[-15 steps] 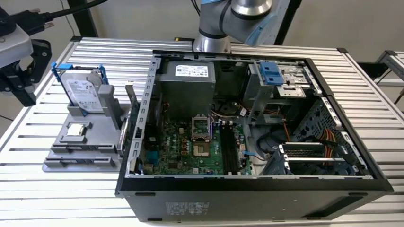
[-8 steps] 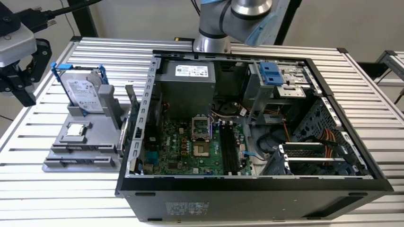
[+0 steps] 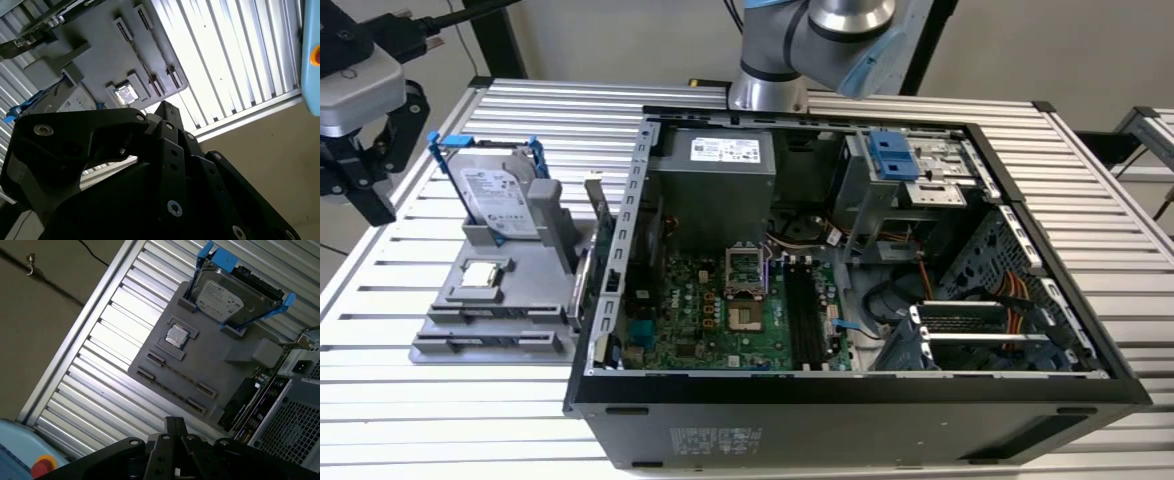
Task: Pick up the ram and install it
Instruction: 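Pick up the ram and move it above insertion slot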
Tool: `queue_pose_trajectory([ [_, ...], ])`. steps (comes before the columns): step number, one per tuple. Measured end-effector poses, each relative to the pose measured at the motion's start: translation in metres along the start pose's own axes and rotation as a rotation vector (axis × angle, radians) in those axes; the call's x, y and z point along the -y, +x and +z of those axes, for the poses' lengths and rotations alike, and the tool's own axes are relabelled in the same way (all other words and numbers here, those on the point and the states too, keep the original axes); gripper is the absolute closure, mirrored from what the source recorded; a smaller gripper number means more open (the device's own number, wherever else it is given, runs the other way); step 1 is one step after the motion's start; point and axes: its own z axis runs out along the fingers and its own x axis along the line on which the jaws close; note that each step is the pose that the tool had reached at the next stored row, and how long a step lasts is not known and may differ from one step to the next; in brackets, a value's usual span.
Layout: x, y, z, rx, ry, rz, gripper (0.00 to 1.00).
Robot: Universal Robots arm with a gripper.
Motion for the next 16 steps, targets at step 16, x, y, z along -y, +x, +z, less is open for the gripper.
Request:
queue_pose_trajectory([
  [16, 0.0, 0.0, 0.0, -0.0064, 0.0007, -0.135, 1.0],
])
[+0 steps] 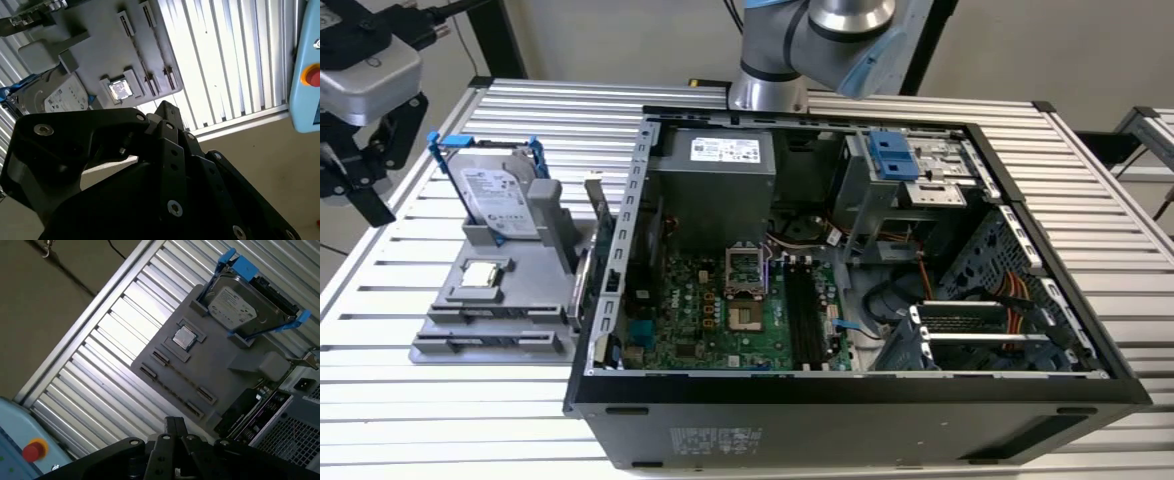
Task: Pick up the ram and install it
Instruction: 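Pick up the ram and move it above insertion slot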
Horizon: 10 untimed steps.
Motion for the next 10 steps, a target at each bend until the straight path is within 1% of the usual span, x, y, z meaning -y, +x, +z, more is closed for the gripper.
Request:
queue_pose_trajectory([
  [10, 0.0, 0.0, 0.0, -0.005, 0.0006, -0.105, 1.0],
])
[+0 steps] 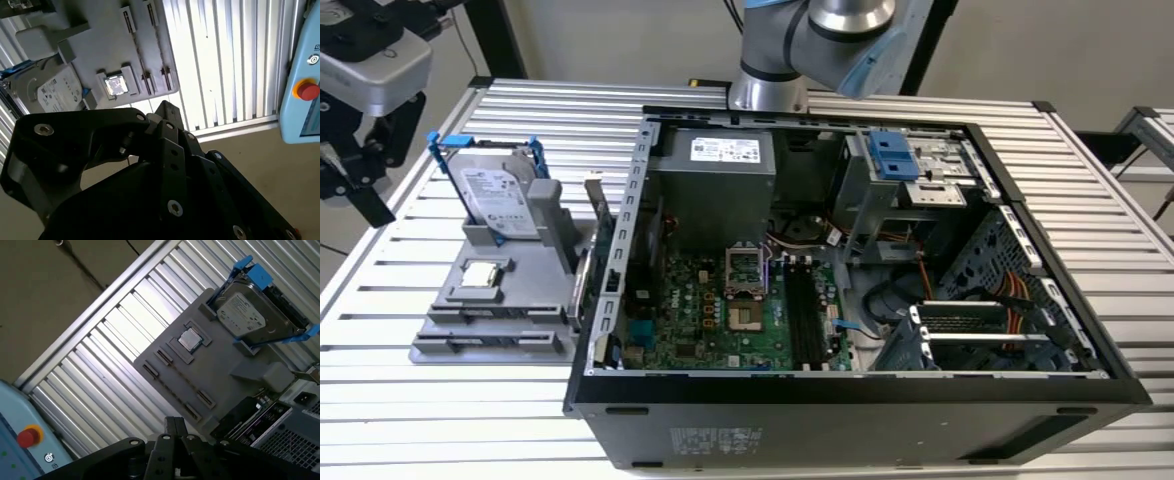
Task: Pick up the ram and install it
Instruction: 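Pick up the ram and move it above insertion slot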
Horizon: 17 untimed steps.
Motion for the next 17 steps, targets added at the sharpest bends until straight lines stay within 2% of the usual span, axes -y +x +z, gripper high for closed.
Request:
queue_pose_trajectory([
  [17, 0.0, 0.0, 0.0, -0.0103, 0.0011, -0.218, 1.0],
])
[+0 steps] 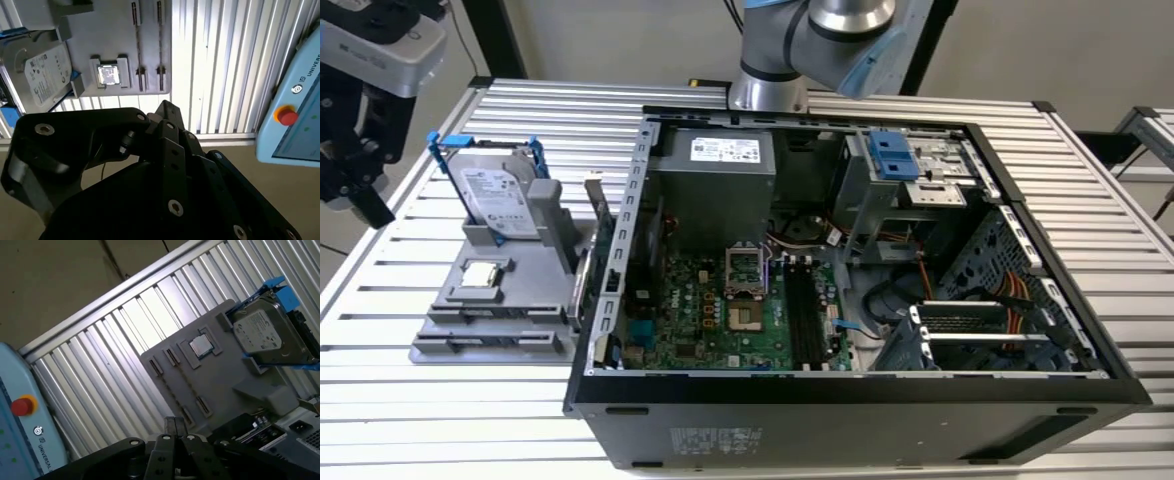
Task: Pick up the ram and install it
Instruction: 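Pick up the ram and move it above insertion slot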
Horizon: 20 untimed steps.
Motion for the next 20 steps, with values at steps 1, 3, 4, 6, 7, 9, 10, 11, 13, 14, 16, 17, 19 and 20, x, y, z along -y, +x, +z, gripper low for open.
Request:
queue_pose_trajectory([
  [1, 0.0, 0.0, 0.0, -0.0007, 0.0001, -0.013, 1.0],
  [3, -0.0001, 0.0, -0.0001, -0.002, 0.0002, -0.039, 1.0],
  [4, -0.0001, 0.0, 0.0, -0.0025, 0.0003, -0.052, 1.0],
  [6, 0.0, 0.0, -0.0001, -0.0038, 0.0004, -0.078, 1.0],
  [7, 0.0, 0.0, 0.0, -0.0044, 0.0004, -0.09, 1.0],
  [9, -0.0001, 0.0, 0.0, -0.0055, 0.0006, -0.115, 1.0],
  [10, -0.0001, 0.0, 0.0, -0.0061, 0.0007, -0.128, 1.0],
  [11, -0.0001, 0.0, 0.0, -0.0067, 0.0007, -0.141, 1.0],
  [13, -0.0001, 0.0, 0.0, -0.0079, 0.0009, -0.166, 1.0],
  [14, 0.0, 0.0, 0.0, -0.0086, 0.0009, -0.18, 1.0],
  [16, -0.0001, 0.0, 0.0, -0.0098, 0.0011, -0.205, 1.0],
  [17, -0.0001, 0.0, 0.0, -0.0104, 0.0011, -0.219, 1.0],
  [19, -0.0001, 0.0, 0.0, -0.0117, 0.0013, -0.245, 1.0],
  [20, -0.0001, 0.0, 0.0, -0.0123, 0.0013, -0.257, 1.0],
])
